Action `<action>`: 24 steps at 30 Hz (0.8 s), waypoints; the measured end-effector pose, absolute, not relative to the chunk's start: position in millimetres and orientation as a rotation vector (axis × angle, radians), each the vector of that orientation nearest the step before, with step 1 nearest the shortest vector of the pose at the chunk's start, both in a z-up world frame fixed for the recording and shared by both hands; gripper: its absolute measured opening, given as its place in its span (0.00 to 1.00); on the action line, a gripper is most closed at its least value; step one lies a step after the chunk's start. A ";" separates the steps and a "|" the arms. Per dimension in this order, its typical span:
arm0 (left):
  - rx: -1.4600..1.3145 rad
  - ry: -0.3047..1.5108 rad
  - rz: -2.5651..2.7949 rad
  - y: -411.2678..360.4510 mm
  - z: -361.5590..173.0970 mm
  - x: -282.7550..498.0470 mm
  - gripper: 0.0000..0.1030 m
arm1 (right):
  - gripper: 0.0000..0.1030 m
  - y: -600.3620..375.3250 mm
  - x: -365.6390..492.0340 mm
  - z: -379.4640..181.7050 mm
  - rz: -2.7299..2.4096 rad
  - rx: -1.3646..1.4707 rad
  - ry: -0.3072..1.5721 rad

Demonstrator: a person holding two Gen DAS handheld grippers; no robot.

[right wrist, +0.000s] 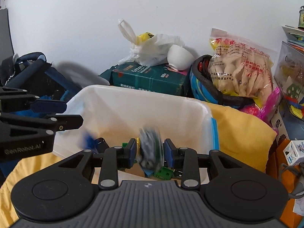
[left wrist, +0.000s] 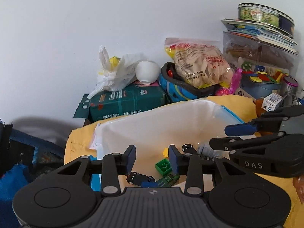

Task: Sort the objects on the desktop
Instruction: 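Carry blue piece and white car over the white bin and open both tools, then lower left tool onto the long red brick and close on it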

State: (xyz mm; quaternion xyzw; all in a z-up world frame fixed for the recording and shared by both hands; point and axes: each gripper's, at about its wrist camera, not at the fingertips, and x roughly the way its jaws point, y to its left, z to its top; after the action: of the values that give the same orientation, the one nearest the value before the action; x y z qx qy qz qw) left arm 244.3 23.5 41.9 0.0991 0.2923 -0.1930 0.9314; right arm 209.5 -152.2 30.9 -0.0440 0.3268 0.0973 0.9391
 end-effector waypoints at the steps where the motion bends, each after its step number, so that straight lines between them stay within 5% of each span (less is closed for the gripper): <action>1: 0.211 0.585 -0.396 24.5 44.0 239.9 0.44 | 0.39 -153.1 206.1 32.6 0.199 -0.089 0.652; 10: 0.213 0.528 -0.434 44.1 37.7 164.7 0.52 | 0.40 -163.9 146.4 47.3 0.305 -0.101 0.572; 12: 0.243 0.544 -0.432 44.0 21.0 143.7 0.56 | 0.49 -164.9 132.0 34.9 0.314 -0.109 0.587; 24: 0.644 0.633 -0.425 37.4 -83.1 60.1 0.55 | 0.49 -182.8 26.6 -55.8 0.258 -0.114 0.819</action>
State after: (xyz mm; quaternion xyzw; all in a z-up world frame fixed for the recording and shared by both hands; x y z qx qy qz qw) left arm 60.1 37.4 -83.1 0.3088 0.3034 -0.2038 0.8781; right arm 26.6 -182.8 -55.8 -0.0552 0.3968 0.1251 0.9076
